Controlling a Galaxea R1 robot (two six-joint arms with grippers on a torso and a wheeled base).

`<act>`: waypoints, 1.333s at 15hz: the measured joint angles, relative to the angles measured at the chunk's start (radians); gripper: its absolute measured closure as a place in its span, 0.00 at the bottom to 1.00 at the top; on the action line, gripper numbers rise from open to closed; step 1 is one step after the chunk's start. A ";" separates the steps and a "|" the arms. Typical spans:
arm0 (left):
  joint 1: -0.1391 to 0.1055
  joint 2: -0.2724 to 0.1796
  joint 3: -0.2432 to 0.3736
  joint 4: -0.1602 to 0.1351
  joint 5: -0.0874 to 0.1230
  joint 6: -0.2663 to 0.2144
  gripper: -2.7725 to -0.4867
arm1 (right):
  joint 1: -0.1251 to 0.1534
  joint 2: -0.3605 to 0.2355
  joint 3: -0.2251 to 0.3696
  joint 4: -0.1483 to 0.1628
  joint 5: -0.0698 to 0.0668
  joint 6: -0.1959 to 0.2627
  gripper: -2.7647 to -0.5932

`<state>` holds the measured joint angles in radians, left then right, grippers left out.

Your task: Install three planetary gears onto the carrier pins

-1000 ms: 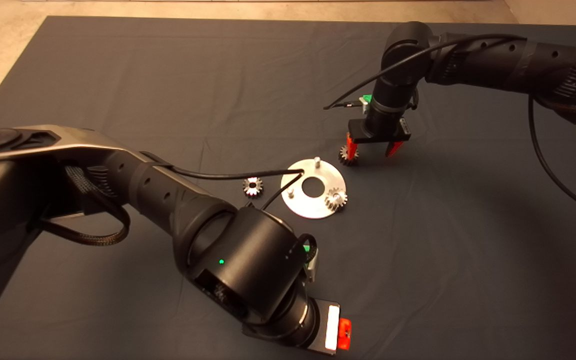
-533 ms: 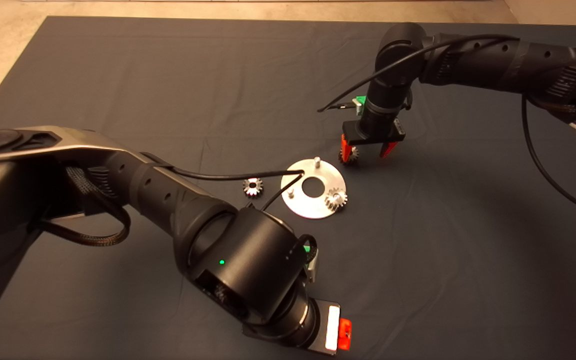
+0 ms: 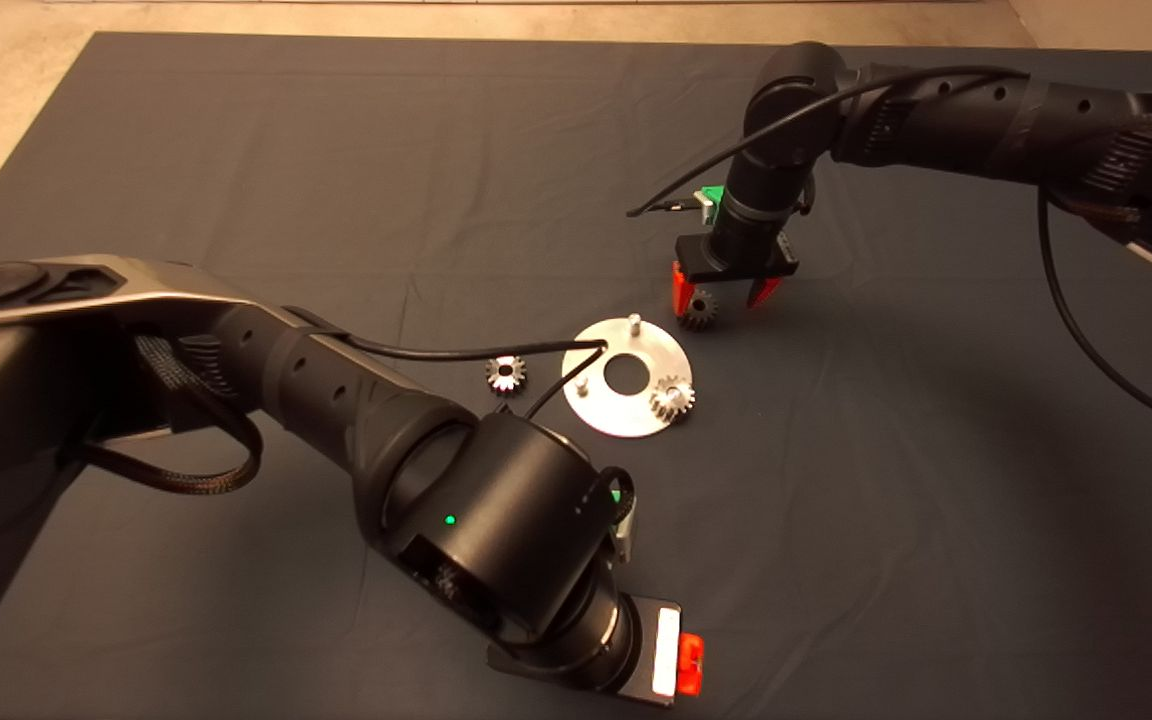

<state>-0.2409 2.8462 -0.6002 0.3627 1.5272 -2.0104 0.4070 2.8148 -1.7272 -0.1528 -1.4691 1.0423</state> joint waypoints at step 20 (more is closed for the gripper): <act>0.000 0.002 0.000 0.000 0.000 0.000 0.01 | -0.008 0.055 -0.057 0.002 -0.001 -0.032 0.28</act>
<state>-0.2408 2.8481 -0.6004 0.3626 1.5272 -2.0104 0.3987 2.8700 -1.7838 -0.1511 -1.4700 1.0102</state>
